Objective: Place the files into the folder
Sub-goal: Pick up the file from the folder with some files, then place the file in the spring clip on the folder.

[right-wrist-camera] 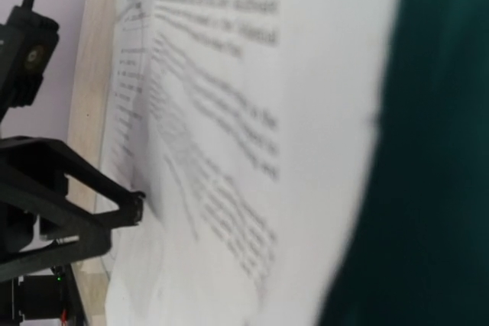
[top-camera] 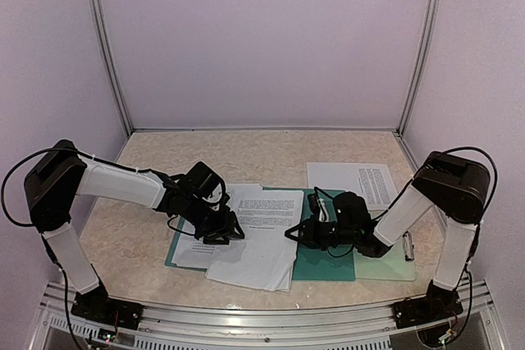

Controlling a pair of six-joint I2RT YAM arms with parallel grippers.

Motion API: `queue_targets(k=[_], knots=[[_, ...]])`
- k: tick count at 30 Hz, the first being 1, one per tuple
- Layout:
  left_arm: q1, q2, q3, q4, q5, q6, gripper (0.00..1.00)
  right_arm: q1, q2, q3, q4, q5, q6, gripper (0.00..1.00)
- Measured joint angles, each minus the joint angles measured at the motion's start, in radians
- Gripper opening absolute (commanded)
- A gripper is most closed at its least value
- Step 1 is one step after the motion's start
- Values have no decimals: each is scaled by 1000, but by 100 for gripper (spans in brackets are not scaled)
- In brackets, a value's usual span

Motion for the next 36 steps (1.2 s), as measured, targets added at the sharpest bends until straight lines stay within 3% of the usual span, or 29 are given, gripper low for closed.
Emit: queue_targets(k=[6, 8, 15, 21, 28, 36], knots=[[1, -40, 0, -22, -26, 11, 57, 0, -125, 6, -114, 5, -33, 0], [2, -80, 0, -33, -40, 20, 63, 0, -190, 11, -176, 14, -56, 0], [16, -229, 10, -71, -91, 49, 65, -28, -502, 78, -576, 92, -177, 0], [29, -259, 24, -82, -105, 56, 65, -156, -731, 118, -947, 164, -289, 0], [29, -235, 40, -85, -104, 58, 65, -282, -768, 129, -1237, 160, -411, 0], [29, -201, 48, -88, -100, 65, 65, -317, -706, 129, -1333, 95, -505, 0]])
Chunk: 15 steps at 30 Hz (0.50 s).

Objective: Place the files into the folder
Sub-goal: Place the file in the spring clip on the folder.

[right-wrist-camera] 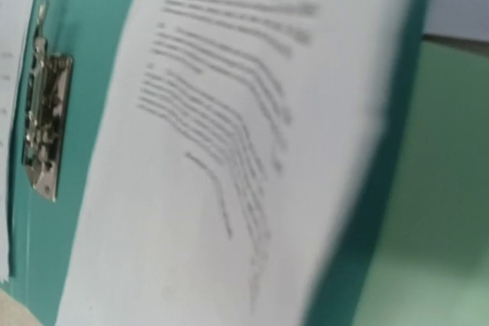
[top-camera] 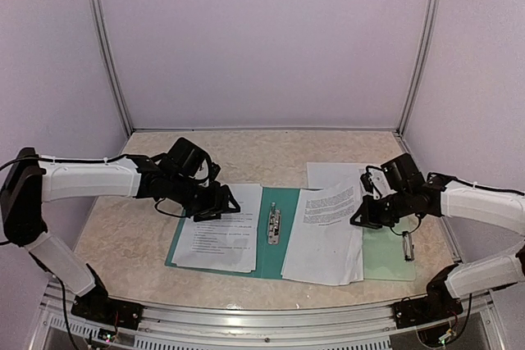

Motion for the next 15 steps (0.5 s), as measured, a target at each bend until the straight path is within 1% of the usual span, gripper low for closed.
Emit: queue_targets(k=[7, 15], knots=[[0, 34, 25, -2, 4, 9, 65, -6, 76, 1, 47, -60, -31, 0], [-1, 53, 32, -4, 8, 9, 64, -43, 42, -11, 148, -134, -31, 0]])
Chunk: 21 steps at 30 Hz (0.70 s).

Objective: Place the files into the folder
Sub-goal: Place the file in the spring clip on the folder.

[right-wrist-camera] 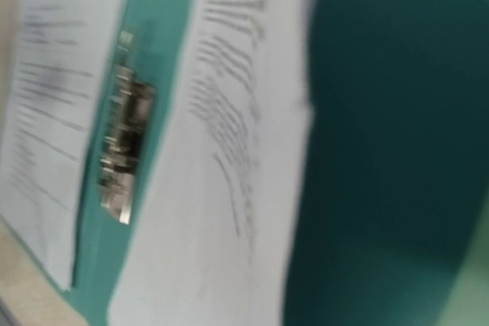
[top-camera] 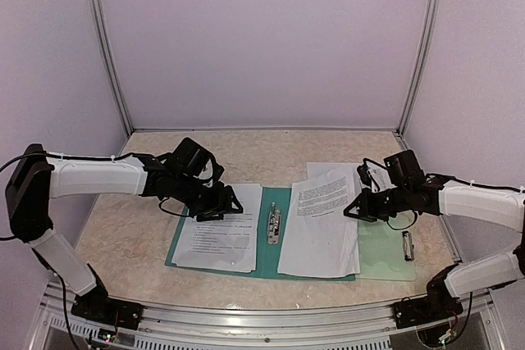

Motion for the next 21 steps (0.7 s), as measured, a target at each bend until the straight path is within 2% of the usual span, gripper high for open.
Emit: queue_targets(k=[21], knots=[[-4, 14, 9, -1, 0, 0, 64, -18, -61, -43, 127, -167, 12, 0]])
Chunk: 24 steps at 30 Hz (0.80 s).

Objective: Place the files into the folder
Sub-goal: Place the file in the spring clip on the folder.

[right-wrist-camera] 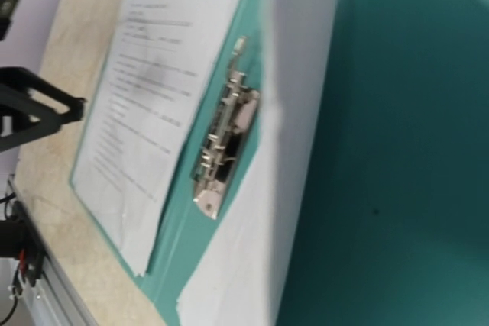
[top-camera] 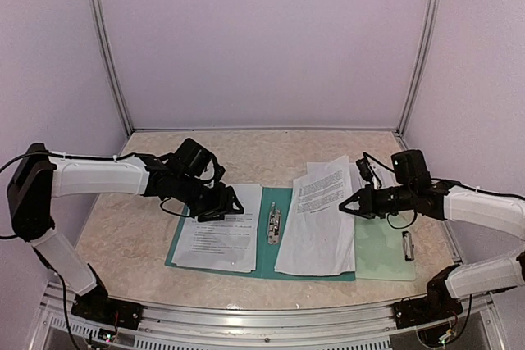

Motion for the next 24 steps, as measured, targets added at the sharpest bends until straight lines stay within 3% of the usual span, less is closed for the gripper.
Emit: queue_targets(k=[24], knots=[[-2, 9, 0, -1, 0, 0, 64, 0, 28, -29, 80, -98, 0, 0]])
